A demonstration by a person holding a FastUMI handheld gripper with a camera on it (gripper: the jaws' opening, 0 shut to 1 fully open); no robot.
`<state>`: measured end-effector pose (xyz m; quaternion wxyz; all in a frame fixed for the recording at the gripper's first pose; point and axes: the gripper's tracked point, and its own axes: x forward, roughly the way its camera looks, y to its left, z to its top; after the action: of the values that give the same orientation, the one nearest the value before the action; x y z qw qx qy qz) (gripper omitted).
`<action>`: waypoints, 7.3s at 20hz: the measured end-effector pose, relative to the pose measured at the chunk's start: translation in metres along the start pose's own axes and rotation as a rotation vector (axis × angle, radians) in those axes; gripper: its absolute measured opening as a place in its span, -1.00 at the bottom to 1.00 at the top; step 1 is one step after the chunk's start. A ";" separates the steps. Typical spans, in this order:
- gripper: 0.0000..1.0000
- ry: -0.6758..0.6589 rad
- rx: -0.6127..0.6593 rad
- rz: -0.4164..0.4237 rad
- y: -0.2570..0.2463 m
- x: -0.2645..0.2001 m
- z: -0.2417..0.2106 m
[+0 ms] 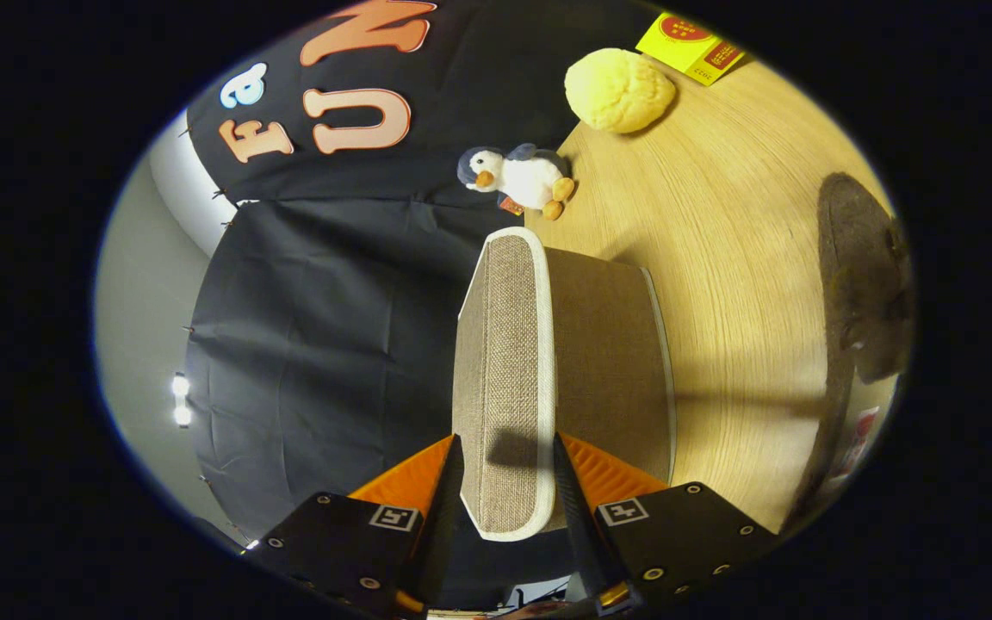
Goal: Open the storage box then place both shoes into the box .Put the left shoe in first, then the right shoe, with the right side of both shoes facing outward in a uniform manner.
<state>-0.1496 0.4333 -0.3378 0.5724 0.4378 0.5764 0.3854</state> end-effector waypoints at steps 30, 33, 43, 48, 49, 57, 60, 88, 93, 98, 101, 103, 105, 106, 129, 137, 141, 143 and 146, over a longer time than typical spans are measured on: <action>-0.82 -0.003 -0.350 0.069 0.224 0.090 -0.023; -0.81 0.020 -0.347 0.072 0.241 0.125 -0.035; 0.39 0.016 -0.558 -0.050 0.245 0.186 -0.061; 0.82 -0.056 -0.662 -0.142 0.213 0.144 -0.036; 0.84 -0.077 -0.663 -0.149 0.213 0.132 -0.028; 0.92 -0.265 -0.733 -0.361 0.138 0.009 0.035; 0.94 -0.307 -0.728 -0.478 0.097 -0.040 0.045; 0.16 -0.229 -0.472 -1.079 -0.217 -0.145 0.093; -0.26 -0.250 -0.467 -1.073 -0.220 -0.135 0.103; -0.65 -0.262 -0.402 -1.076 -0.221 -0.139 0.103; -0.92 -0.289 -0.335 -1.071 -0.214 -0.145 0.101; -0.93 -0.305 -0.317 -1.041 -0.196 -0.142 0.098; -0.93 -0.322 -0.335 -1.025 -0.172 -0.141 0.100; -0.93 -0.331 -0.346 -1.018 -0.158 -0.139 0.103; -0.93 -0.163 -0.518 -0.820 0.051 0.082 0.038; -0.93 -0.077 -0.505 -0.929 0.002 0.149 0.036; -0.90 -0.025 -0.426 -0.989 -0.018 0.163 0.021; -0.87 0.001 -0.397 -0.998 -0.023 0.169 0.015; -0.64 0.073 -0.349 -0.967 -0.023 0.177 -0.004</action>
<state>-0.1481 0.5934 -0.4169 0.7291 0.0053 0.6597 0.1823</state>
